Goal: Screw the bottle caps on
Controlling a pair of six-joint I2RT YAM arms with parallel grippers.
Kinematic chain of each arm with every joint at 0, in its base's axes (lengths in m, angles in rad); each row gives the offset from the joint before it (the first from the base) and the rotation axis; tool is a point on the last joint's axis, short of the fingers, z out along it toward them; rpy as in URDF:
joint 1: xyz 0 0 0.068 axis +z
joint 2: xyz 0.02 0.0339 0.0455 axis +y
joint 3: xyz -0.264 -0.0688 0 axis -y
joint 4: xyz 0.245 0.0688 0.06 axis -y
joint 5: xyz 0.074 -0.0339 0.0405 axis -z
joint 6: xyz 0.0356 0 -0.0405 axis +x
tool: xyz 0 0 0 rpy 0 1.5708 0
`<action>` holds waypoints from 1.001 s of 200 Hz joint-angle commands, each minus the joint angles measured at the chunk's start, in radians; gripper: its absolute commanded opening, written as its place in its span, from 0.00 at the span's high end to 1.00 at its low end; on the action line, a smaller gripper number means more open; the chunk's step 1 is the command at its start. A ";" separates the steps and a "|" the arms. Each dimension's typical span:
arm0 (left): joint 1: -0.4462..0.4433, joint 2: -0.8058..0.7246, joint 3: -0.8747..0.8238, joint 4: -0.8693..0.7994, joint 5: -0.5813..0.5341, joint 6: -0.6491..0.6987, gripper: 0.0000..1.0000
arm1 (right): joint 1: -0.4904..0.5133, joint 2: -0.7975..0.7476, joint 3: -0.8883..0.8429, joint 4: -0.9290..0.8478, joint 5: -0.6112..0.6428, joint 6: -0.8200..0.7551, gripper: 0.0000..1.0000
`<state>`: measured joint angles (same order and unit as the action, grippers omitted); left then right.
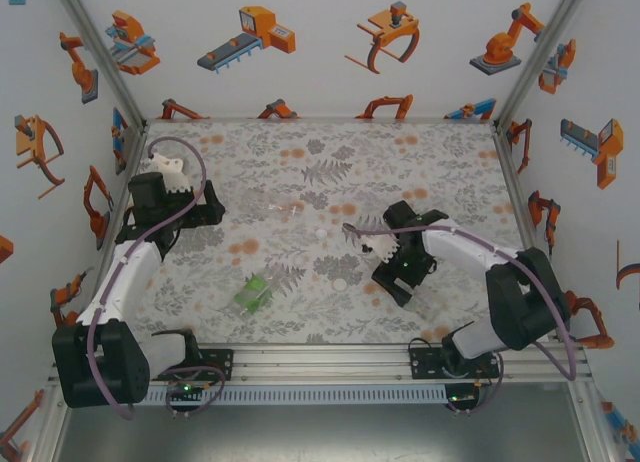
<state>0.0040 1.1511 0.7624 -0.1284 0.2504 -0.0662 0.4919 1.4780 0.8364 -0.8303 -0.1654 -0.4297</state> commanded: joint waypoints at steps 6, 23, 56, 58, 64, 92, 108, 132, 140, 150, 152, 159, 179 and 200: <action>-0.007 -0.018 0.002 -0.009 0.002 0.002 0.03 | 0.009 0.033 -0.017 0.038 0.023 0.022 0.28; -0.013 -0.012 0.007 -0.022 -0.007 0.004 0.03 | 0.008 0.053 -0.024 0.046 0.015 0.027 0.31; -0.025 -0.013 0.012 -0.028 0.027 0.013 0.03 | 0.008 0.076 -0.020 0.040 0.012 0.035 0.39; -0.027 -0.014 0.011 -0.028 0.029 0.013 0.03 | 0.009 0.076 -0.019 0.039 0.012 0.035 0.39; -0.032 -0.016 0.009 -0.025 0.033 0.015 0.03 | 0.009 0.074 -0.019 0.040 0.012 0.037 0.41; -0.057 -0.036 0.008 -0.022 0.031 0.016 0.03 | 0.008 0.047 -0.001 0.033 0.012 0.050 0.47; -0.063 -0.059 -0.006 -0.007 0.057 0.016 0.03 | 0.008 0.018 0.020 0.020 0.003 0.064 0.49; -0.071 -0.094 0.012 -0.034 0.104 0.012 0.03 | 0.008 -0.035 0.071 0.002 -0.017 0.089 0.50; -0.073 -0.099 0.027 -0.051 0.137 0.016 0.03 | 0.008 -0.051 0.099 0.006 -0.033 0.114 0.51; -0.077 -0.105 0.046 -0.063 0.169 0.006 0.03 | 0.009 -0.074 0.133 0.019 -0.068 0.154 0.51; -0.079 -0.106 0.049 -0.064 0.175 0.002 0.03 | 0.008 -0.080 0.141 0.026 -0.077 0.160 0.51; -0.082 -0.109 0.061 -0.064 0.196 -0.015 0.03 | 0.008 -0.096 0.163 0.043 -0.106 0.194 0.51; -0.098 -0.111 0.089 -0.029 0.296 -0.065 0.02 | 0.010 -0.132 0.222 0.111 -0.179 0.290 0.52; -0.123 -0.117 0.109 0.072 0.445 -0.144 0.01 | 0.014 -0.156 0.285 0.195 -0.234 0.376 0.53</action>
<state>-0.0925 1.0576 0.8238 -0.1589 0.4885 -0.1101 0.4953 1.3594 1.0512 -0.7383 -0.2943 -0.1989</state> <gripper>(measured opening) 0.986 0.592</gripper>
